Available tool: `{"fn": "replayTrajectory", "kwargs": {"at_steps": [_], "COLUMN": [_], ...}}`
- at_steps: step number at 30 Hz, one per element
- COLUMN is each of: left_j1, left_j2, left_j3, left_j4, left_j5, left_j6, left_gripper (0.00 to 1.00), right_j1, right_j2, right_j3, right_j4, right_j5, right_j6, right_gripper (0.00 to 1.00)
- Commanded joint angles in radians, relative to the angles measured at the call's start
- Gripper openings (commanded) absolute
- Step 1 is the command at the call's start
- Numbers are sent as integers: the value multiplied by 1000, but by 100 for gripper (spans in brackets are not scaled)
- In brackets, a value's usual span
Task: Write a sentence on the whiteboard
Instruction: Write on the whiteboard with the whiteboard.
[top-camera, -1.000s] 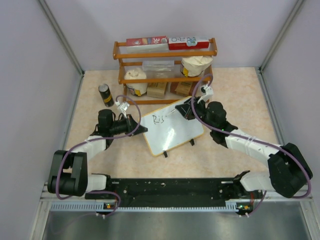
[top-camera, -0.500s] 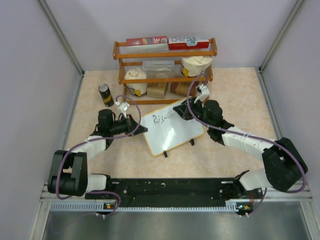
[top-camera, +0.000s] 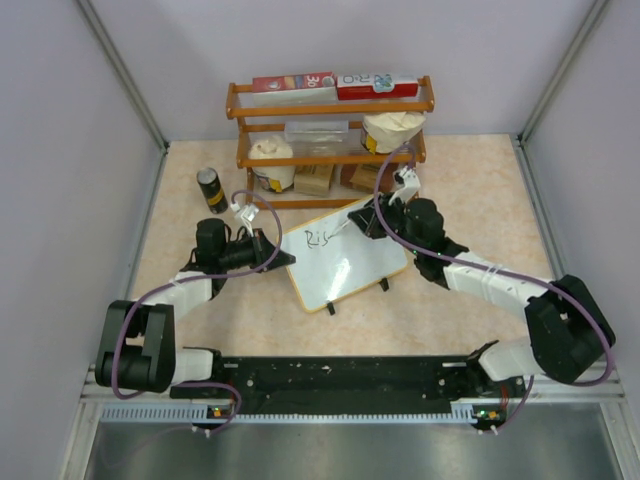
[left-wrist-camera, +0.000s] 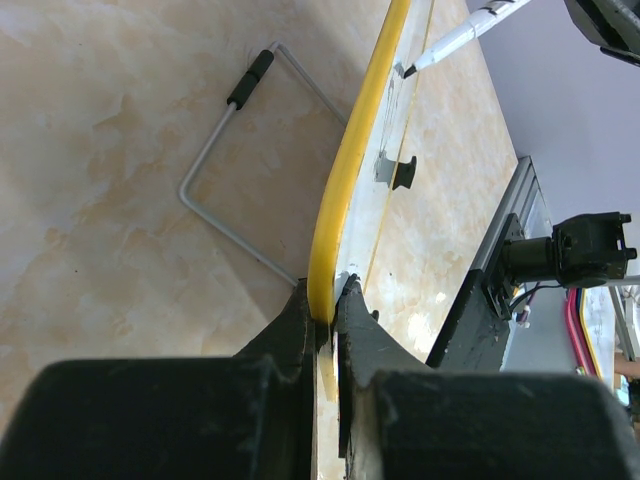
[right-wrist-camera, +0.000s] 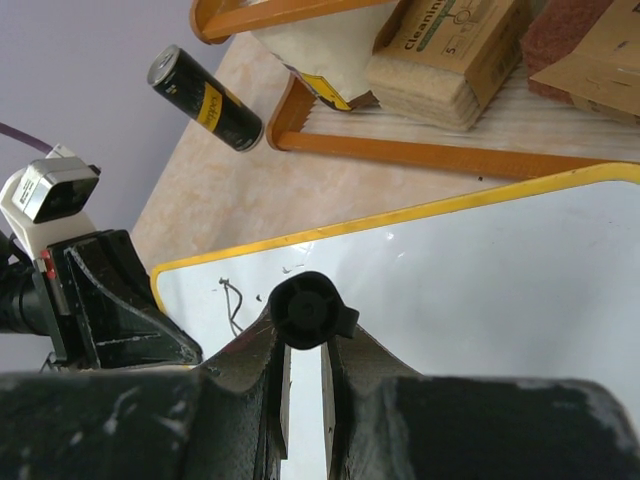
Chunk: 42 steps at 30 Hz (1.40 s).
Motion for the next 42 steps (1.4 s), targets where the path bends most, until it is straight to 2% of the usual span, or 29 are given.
{"fn": "replayTrajectory", "kwargs": {"at_steps": [1, 13, 23, 42], "left_j1": [2, 2, 2, 2], "left_j2": [14, 12, 15, 14], "left_j3": [-29, -29, -29, -29], "left_j4": [-40, -40, -40, -40], "left_j5": [-185, -183, -183, -185], "left_j6": [138, 138, 138, 138], "left_gripper": [0, 0, 0, 0], "right_j1": [-4, -4, -3, -3], "right_j2": [-29, -3, 50, 12], "right_j3": [44, 98, 93, 29], "right_j4": [-22, -24, -51, -110], "right_j5": [91, 64, -22, 8], "right_j6": [-30, -32, -27, -51], "right_gripper": [0, 0, 0, 0]}}
